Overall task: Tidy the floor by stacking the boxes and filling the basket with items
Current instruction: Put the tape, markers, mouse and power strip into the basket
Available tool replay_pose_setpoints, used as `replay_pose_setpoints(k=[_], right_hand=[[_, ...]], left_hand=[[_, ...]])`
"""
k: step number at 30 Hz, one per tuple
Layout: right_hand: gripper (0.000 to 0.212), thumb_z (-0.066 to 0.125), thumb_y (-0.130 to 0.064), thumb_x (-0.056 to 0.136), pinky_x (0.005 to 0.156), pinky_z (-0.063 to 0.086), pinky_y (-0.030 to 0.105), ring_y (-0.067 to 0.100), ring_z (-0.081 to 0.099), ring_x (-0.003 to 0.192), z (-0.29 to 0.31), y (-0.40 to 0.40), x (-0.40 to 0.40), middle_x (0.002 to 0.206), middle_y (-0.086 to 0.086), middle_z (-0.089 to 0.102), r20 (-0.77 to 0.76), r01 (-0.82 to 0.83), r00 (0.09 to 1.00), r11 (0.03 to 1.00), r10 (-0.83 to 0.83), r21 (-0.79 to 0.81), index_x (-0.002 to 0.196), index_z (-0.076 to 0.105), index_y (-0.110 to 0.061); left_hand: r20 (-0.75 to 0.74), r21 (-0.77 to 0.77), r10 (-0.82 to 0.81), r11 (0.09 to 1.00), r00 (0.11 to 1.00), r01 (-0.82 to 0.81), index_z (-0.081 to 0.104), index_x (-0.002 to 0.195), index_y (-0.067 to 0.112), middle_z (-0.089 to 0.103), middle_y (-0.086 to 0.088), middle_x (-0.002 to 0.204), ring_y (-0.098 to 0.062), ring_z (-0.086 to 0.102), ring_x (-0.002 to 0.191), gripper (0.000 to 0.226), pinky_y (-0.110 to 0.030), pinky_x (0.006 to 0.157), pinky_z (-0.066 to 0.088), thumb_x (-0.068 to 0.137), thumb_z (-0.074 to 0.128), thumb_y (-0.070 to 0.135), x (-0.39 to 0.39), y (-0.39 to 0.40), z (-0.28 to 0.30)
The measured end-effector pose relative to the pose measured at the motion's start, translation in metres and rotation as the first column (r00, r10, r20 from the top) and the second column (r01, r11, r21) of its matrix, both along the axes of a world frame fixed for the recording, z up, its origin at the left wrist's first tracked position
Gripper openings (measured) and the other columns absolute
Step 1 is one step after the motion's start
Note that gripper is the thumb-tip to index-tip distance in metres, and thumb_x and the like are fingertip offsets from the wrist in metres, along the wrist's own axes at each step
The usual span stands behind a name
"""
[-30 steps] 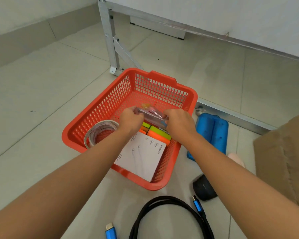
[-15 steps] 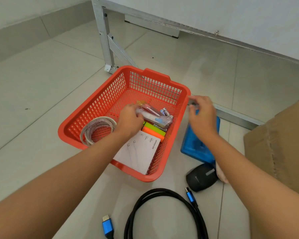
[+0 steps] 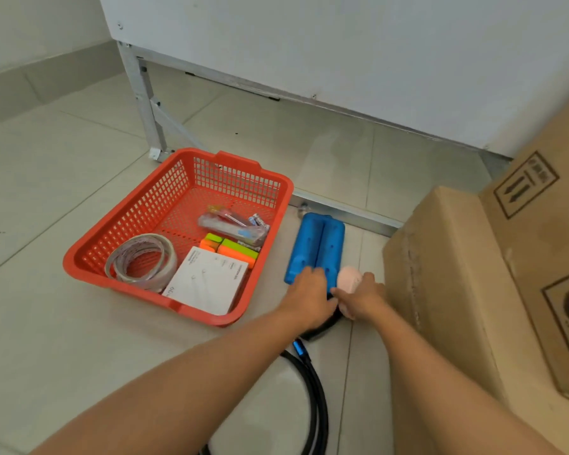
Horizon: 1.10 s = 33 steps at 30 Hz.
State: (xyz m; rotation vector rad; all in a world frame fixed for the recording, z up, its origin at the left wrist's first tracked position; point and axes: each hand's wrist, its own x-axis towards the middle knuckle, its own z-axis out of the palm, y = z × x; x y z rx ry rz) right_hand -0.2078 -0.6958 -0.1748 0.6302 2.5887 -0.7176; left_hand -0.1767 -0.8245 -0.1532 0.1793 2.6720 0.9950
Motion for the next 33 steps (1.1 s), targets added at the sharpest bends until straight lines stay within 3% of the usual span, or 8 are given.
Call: replay_pose_setpoints(k=[3, 7, 12, 15, 20, 24, 29, 33], right_hand=[[0.079, 0.074, -0.044, 0.074, 0.087, 0.048, 0.037, 0.032, 0.051, 0.115, -0.002, -0.001, 0.007, 0.132, 0.017, 0.045, -0.039, 0.06, 0.997, 0.998, -0.06, -0.009, 0.131, 0.036, -0.005], [0.076, 0.077, -0.038, 0.072, 0.074, 0.045, 0.032, 0.03, 0.054, 0.112, 0.005, 0.004, 0.004, 0.127, 0.014, 0.051, -0.019, 0.096, 0.995, 0.99, -0.099, -0.106, 0.128, 0.039, -0.003], [0.076, 0.081, -0.032, 0.068, 0.079, 0.056, 0.043, 0.032, 0.056, 0.107, 0.007, 0.002, 0.01, 0.123, 0.015, 0.053, -0.023, 0.168, 0.984, 0.962, -0.177, -0.215, 0.126, 0.04, -0.005], [0.075, 0.083, -0.029, 0.065, 0.073, 0.057, 0.047, 0.034, 0.057, 0.105, 0.021, -0.005, 0.007, 0.12, 0.016, 0.052, -0.083, 0.206, 0.966, 0.922, -0.245, -0.327, 0.122, 0.04, -0.006], [0.061, 0.084, -0.034, 0.063, 0.071, 0.056, 0.038, 0.03, 0.062, 0.099, 0.061, -0.024, -0.01, 0.115, 0.011, 0.058, -0.29, 0.067, 0.928, 0.871, -0.234, -0.487, 0.107, 0.045, -0.017], [0.06, 0.075, -0.045, 0.072, 0.084, 0.054, 0.042, 0.026, 0.062, 0.099, 0.094, -0.062, -0.022, 0.115, 0.008, 0.061, -0.38, -0.052, 0.904, 0.831, -0.197, -0.554, 0.118, 0.05, -0.016], [0.054, 0.072, -0.04, 0.078, 0.077, 0.057, 0.039, 0.023, 0.063, 0.101, 0.108, -0.125, -0.032, 0.116, 0.006, 0.061, -0.364, -0.137, 0.919, 0.741, -0.153, -0.657, 0.12, 0.05, -0.015], [0.055, 0.076, -0.025, 0.075, 0.089, 0.053, 0.044, 0.024, 0.059, 0.105, 0.101, -0.163, -0.042, 0.12, 0.005, 0.057, -0.371, -0.178, 0.925, 0.77, -0.081, -0.612, 0.122, 0.048, -0.013]], left_hand=[[0.05, -0.117, 0.046, 0.992, 0.998, -0.04, 0.018, 0.143, 0.007, 0.036, -0.014, 0.134, -0.03, 0.041, 0.122, 0.081, -0.038, 0.1, 0.039, 0.082, 0.067, 0.031, 0.018, 0.011, -0.022], [0.001, -0.166, 0.036, 0.985, 0.999, -0.036, 0.016, 0.141, 0.011, 0.044, -0.012, 0.128, -0.026, 0.045, 0.116, 0.085, -0.035, 0.096, 0.041, 0.078, 0.072, 0.025, 0.024, 0.01, -0.031], [0.034, -0.189, -0.101, 0.976, 0.994, 0.105, 0.032, 0.123, 0.012, 0.049, -0.012, 0.119, -0.026, 0.049, 0.107, 0.061, -0.035, 0.087, 0.046, 0.078, 0.07, 0.026, 0.023, 0.004, -0.021], [-0.04, -0.165, -0.161, 0.974, 0.986, 0.152, 0.037, 0.116, 0.01, 0.052, -0.012, 0.113, -0.026, 0.051, 0.102, 0.056, -0.033, 0.077, 0.043, 0.075, 0.071, 0.028, 0.018, -0.006, -0.004], [-0.224, -0.085, -0.212, 0.977, 0.951, 0.198, 0.037, 0.126, 0.008, 0.057, -0.011, 0.108, -0.024, 0.053, 0.1, 0.069, -0.035, 0.081, 0.048, 0.071, 0.073, 0.031, 0.004, -0.035, 0.039], [-0.314, -0.02, -0.277, 0.958, 0.908, 0.285, 0.037, 0.127, 0.008, 0.057, -0.007, 0.111, -0.011, 0.051, 0.094, 0.069, -0.02, 0.08, 0.044, 0.073, 0.075, 0.026, -0.005, -0.084, 0.072], [-0.335, -0.147, -0.255, 0.965, 0.907, 0.217, 0.04, 0.131, 0.01, 0.053, -0.006, 0.125, -0.015, 0.05, 0.111, 0.067, -0.022, 0.094, 0.04, 0.075, 0.074, 0.022, -0.019, -0.178, 0.08], [-0.307, -0.232, -0.148, 0.97, 0.94, 0.077, 0.044, 0.127, 0.009, 0.05, -0.008, 0.123, -0.015, 0.044, 0.11, 0.061, -0.028, 0.098, 0.035, 0.072, 0.069, 0.003, -0.032, -0.253, 0.069]])
